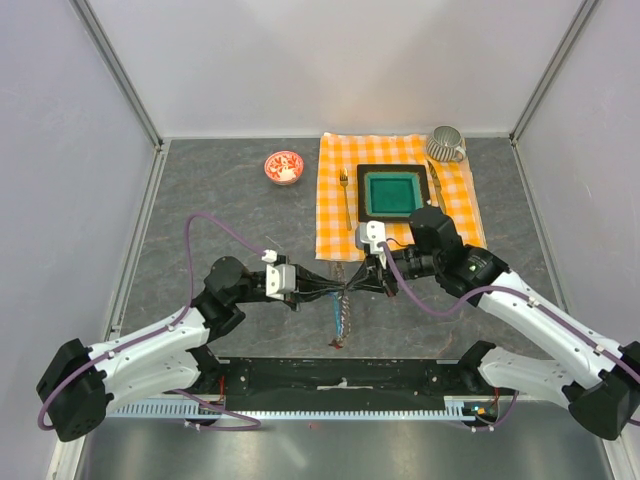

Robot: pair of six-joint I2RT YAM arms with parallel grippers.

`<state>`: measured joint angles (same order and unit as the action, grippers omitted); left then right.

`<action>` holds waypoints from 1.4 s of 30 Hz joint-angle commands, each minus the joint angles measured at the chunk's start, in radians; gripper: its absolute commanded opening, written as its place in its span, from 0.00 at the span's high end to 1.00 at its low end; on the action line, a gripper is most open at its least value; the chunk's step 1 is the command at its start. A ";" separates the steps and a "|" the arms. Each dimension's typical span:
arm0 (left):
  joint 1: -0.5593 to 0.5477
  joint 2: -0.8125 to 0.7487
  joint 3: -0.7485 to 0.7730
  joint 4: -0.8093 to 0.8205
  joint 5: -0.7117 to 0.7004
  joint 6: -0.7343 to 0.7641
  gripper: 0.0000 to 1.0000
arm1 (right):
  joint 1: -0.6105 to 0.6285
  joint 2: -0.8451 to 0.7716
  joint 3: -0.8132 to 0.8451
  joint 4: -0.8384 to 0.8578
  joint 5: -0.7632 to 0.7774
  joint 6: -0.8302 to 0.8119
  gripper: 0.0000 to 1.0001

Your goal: Put the keys on the keyring

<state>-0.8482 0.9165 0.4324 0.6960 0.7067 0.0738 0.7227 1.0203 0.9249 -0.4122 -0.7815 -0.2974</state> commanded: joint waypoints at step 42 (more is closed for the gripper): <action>-0.005 -0.004 -0.115 0.324 -0.150 -0.065 0.98 | 0.000 -0.157 -0.093 0.214 0.117 0.067 0.67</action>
<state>-0.8497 0.9054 0.3248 0.9009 0.6052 -0.0002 0.7235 0.8459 0.8440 -0.2668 -0.6086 -0.2131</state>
